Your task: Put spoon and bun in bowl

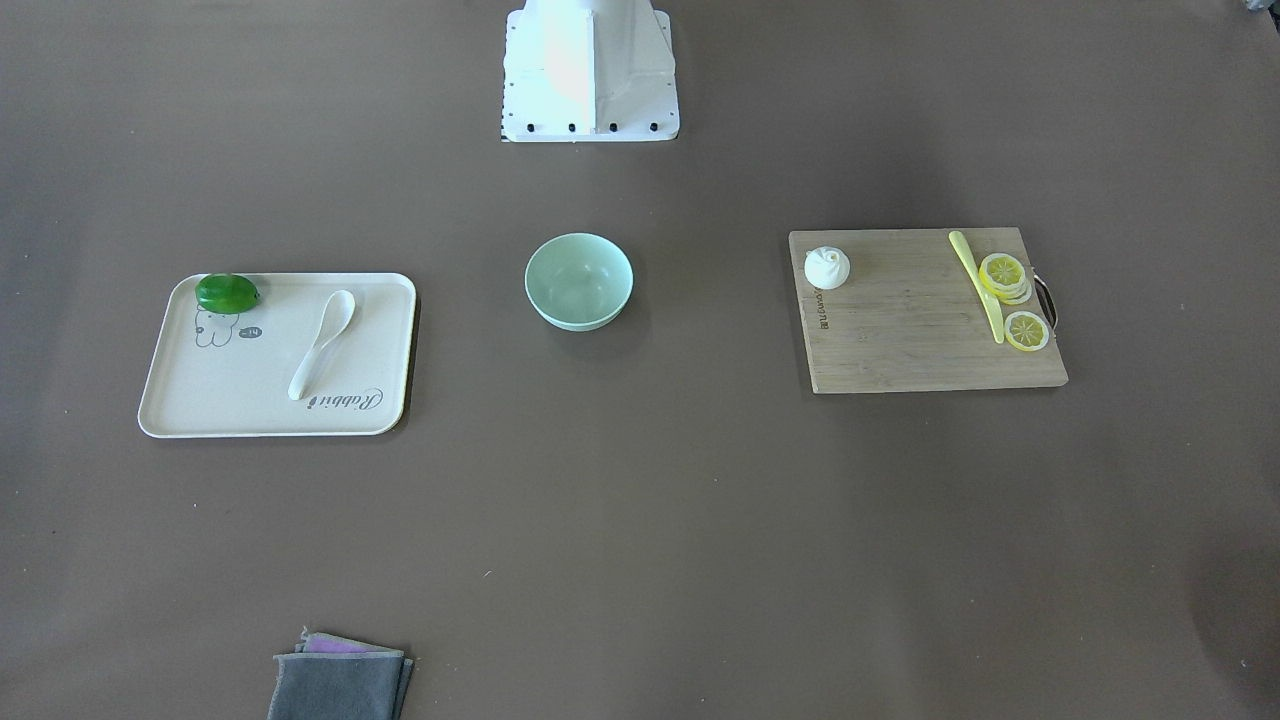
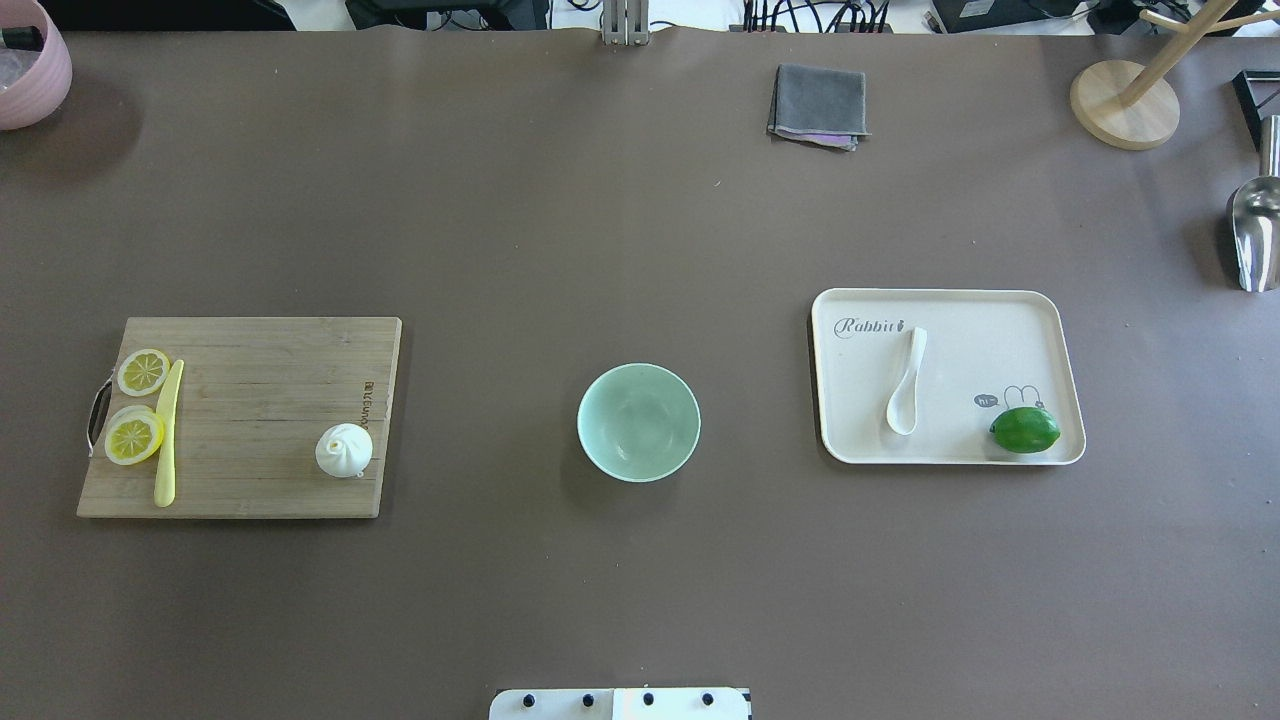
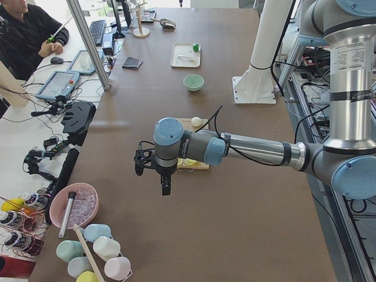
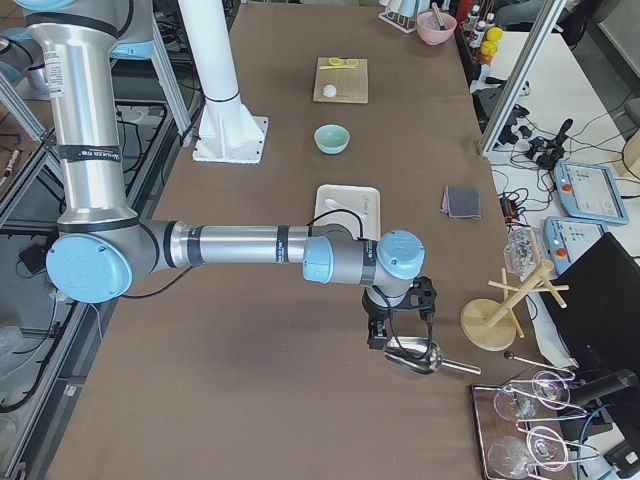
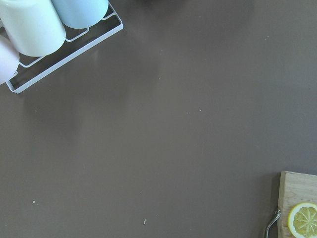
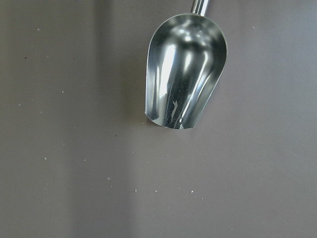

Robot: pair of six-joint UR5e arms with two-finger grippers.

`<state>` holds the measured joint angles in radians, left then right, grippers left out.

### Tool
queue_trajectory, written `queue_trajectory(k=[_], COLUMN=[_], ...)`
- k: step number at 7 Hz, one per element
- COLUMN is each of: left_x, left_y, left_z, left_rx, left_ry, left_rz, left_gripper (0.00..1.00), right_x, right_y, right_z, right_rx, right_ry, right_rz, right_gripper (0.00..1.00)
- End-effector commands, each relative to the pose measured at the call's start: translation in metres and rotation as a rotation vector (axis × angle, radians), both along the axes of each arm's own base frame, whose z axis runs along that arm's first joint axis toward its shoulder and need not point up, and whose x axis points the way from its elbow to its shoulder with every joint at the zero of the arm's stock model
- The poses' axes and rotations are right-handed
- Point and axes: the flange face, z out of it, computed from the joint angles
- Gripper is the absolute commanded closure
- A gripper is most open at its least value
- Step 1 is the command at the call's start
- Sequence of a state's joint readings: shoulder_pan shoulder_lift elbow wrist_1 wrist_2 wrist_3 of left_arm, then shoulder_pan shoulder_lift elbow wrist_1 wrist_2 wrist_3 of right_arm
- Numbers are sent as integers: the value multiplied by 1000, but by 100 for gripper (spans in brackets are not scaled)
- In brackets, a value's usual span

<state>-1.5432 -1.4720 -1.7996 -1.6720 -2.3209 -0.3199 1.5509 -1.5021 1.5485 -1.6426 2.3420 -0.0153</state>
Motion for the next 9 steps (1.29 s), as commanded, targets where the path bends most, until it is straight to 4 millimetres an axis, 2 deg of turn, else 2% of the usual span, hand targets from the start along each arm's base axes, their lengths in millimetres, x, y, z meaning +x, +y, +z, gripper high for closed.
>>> queue_trajectory(k=[1, 2, 3, 4, 5, 6, 7, 8, 9], left_x=[0, 0, 2, 4, 5, 10, 18, 31, 35], left_y=[-2, -4, -8, -10, -12, -19, -28, -29, -27], left_z=[-2, -5, -19, -44, -51, -66, -77, -80, -84], left_rx=[7, 13, 37, 128, 214, 268, 302, 294, 265], left_ry=[-3, -5, 3, 10, 14, 24, 29, 67, 125], left_rz=[1, 2, 1, 5, 7, 17, 36, 67, 61], left_gripper=[2, 2, 2, 2, 2, 2, 2, 2, 2], right_x=[0, 0, -2, -5, -8, -25, -31, -65, -93], right_y=[0, -2, -4, -5, -7, -31, -29, -35, -45], right_z=[-1, -3, -15, -29, -47, -97, -97, -103, -128], right_rx=[2, 6, 20, 34, 73, 190, 179, 188, 189], right_ry=[1, 1, -5, -12, -11, 3, -11, -15, -30], right_rz=[0, 1, 7, 22, 17, -23, -24, -77, -66], right_gripper=[0, 0, 0, 0, 0, 0, 0, 0, 0])
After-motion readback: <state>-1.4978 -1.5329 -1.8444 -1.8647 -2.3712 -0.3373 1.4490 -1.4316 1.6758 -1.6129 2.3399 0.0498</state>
